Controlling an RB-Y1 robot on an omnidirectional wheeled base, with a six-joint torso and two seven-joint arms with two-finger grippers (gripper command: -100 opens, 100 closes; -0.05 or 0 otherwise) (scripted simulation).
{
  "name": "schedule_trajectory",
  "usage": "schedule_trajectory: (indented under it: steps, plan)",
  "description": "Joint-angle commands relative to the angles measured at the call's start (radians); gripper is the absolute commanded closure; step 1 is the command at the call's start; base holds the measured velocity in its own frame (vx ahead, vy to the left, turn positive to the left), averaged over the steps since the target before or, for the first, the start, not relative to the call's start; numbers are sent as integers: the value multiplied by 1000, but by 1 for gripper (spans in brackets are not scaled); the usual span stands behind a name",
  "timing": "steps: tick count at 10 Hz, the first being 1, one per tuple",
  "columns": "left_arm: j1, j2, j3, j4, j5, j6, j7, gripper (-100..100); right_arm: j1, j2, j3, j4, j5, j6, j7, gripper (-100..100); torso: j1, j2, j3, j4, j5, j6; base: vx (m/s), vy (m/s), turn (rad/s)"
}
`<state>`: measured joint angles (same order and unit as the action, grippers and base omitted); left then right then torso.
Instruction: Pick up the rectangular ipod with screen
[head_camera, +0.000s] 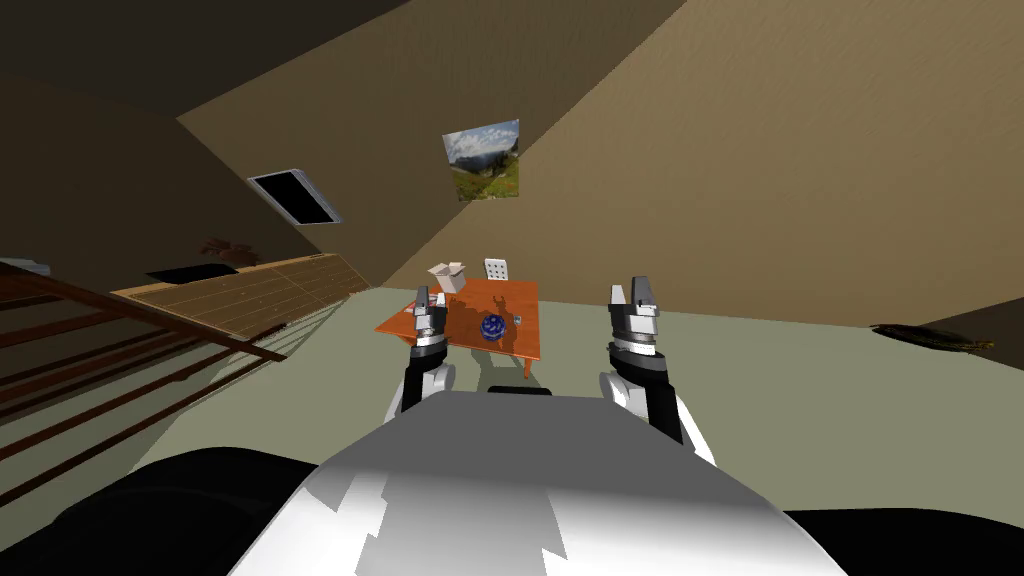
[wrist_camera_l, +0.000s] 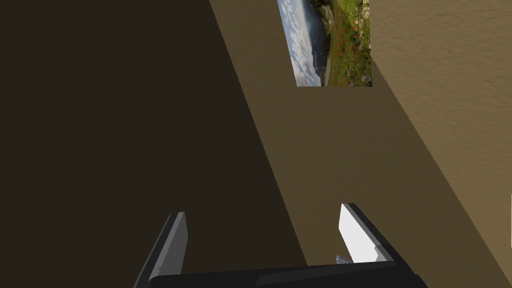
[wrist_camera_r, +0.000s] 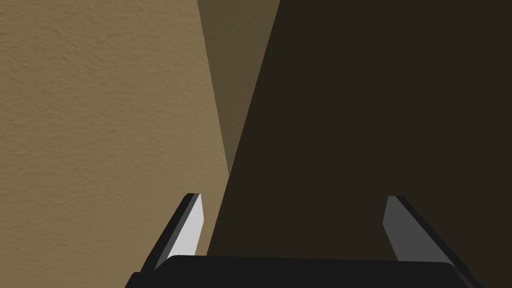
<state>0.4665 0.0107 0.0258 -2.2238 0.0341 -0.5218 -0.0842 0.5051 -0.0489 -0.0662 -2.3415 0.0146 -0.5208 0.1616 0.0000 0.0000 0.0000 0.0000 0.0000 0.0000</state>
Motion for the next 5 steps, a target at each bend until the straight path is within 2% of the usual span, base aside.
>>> schedule_trajectory:
  steps: [1, 4, 5]
  plan:
    - [-7, 21, 10, 31, -8, 2, -11, -100, 0, 0, 0, 0, 0, 0, 0, 0, 0, 0, 0, 0, 0, 0, -11, -17, -145]
    - [-25, 59, 30, 103, -29, 8, -36, -100, 0, 0, 0, 0, 0, 0, 0, 0, -2, 1, 1, 0, 0, 0, -23, -27, -184]
    - [-25, 59, 30, 107, -29, 8, -36, -100, 0, 0, 0, 0, 0, 0, 0, 0, -2, 2, 1, 0, 0, 0, -20, -15, -36]
